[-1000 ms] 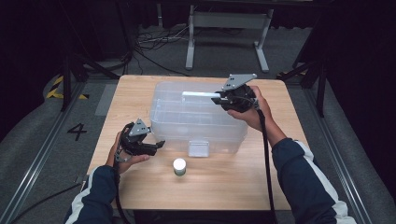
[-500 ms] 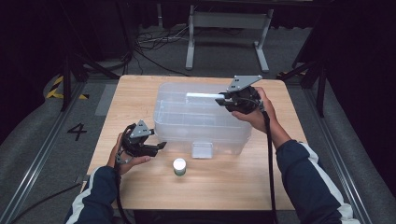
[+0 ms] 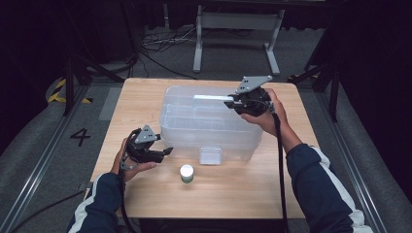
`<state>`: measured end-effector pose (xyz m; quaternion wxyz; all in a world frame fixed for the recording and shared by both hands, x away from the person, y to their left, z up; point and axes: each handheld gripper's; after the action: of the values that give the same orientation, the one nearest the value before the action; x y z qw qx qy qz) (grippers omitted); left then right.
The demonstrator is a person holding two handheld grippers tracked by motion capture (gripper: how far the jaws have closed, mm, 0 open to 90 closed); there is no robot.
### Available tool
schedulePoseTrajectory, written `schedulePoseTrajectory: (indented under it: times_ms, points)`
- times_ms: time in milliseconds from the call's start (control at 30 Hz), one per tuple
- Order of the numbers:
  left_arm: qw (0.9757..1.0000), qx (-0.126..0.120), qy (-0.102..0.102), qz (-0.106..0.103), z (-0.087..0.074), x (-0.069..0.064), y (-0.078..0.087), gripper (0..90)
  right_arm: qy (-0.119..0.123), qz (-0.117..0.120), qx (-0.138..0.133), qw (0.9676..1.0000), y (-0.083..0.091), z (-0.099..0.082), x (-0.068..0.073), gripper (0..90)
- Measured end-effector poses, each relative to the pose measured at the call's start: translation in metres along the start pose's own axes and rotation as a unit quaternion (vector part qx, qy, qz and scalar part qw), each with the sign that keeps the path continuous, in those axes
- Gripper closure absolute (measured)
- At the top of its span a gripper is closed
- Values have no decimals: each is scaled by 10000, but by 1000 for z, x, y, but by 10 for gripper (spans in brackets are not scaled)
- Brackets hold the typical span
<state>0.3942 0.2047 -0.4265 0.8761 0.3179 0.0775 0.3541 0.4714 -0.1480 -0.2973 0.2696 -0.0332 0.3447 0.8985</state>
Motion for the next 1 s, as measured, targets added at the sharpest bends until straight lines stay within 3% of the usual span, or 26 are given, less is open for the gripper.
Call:
schedulePoseTrajectory:
  times_ms: [433,800,1000]
  points:
    - [10000,-62,-44,23,-3,2,13,403,-97,19,66,9999,1,8,-9,726]
    - [9994,-299,167,95,-7,6,26,466,-206,39,48,9998,1,10,-14,725]
    - [9989,-398,243,13,-3,4,32,577,-257,9,50,9997,0,12,-16,723]
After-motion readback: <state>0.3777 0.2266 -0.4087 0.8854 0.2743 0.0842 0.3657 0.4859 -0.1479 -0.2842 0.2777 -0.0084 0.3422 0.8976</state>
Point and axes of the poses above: each handheld gripper's, and its own axes: y roughly backward along the jaws, z roughly out of its top, x roughly to its left, and after that the axes turned 3 degrees about z, right-handed
